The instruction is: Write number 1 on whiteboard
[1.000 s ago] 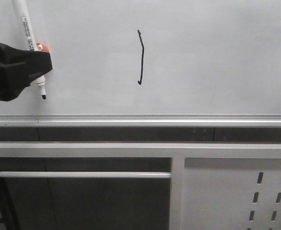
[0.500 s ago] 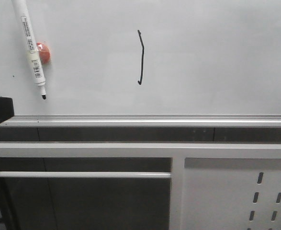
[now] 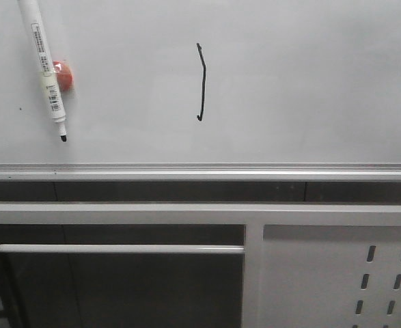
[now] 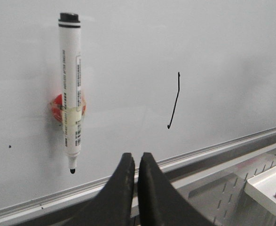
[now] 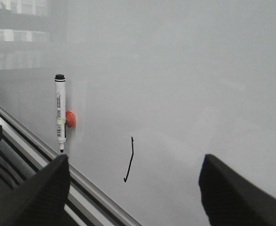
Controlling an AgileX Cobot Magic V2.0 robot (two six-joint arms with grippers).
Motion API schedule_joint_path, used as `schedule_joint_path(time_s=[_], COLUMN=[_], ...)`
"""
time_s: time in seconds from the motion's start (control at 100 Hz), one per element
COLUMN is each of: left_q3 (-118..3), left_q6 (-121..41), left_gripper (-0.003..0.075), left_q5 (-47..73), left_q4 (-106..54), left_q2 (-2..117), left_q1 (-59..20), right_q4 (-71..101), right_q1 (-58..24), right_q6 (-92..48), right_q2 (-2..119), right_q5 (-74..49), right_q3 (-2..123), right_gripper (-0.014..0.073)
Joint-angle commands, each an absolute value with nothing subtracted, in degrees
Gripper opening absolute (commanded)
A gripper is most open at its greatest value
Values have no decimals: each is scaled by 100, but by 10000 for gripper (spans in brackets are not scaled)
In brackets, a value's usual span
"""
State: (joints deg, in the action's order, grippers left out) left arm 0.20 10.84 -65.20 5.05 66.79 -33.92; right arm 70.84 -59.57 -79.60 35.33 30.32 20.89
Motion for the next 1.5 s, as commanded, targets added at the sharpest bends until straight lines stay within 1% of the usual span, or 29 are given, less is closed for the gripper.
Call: schedule_joint_path(time_s=[0.0, 0.24, 0.46, 0.59, 0.73, 0.88, 0.96, 1.05, 1.25, 1.49], left_q3=[153, 92, -181, -478, -764, -978, -1093, -1258, -1627, -1637], left_q6=[1065, 558, 329, 316, 126, -46, -186, -515, -656, -1437], left_gripper=[-18, -18, -18, -18, -18, -18, -18, -18, -18, -18], left_q5=[-7798, -7785, -7701, -7443, -7237, -6996, -6653, -5993, -4298, -2934], left_q4=[262, -313, -425, -435, -435, -435, -435, -435, -435, -1005], left_q2=[6508, 6203, 6202, 6202, 6202, 6098, 5932, 5672, 4725, 3459], left_q1=[-3414, -3414, -3414, -3414, -3414, -3414, -3414, -3414, -3414, -3414], right_q4=[6883, 6883, 6883, 6883, 6883, 6883, 6883, 6883, 7557, 8066], right_q1=[-5936, -5936, -5936, -5936, -5936, -5936, -5936, -5936, -5936, -5936], right_q6=[-8084, -8084, -8084, -8084, -8084, -8124, -8124, -8257, -9326, -10324], right_q2=[3522, 3522, 3522, 3522, 3513, 3309, 3124, 2818, 2075, 1253], right_q5=[3073, 2754, 2756, 2791, 2819, 2878, 3041, 3129, 3129, 3129], right_q3=[2225, 2225, 2225, 2225, 2225, 2225, 2225, 2225, 2237, 2237], right_gripper=[454, 344, 227, 155, 61, -76, -78, -78, -78, -79])
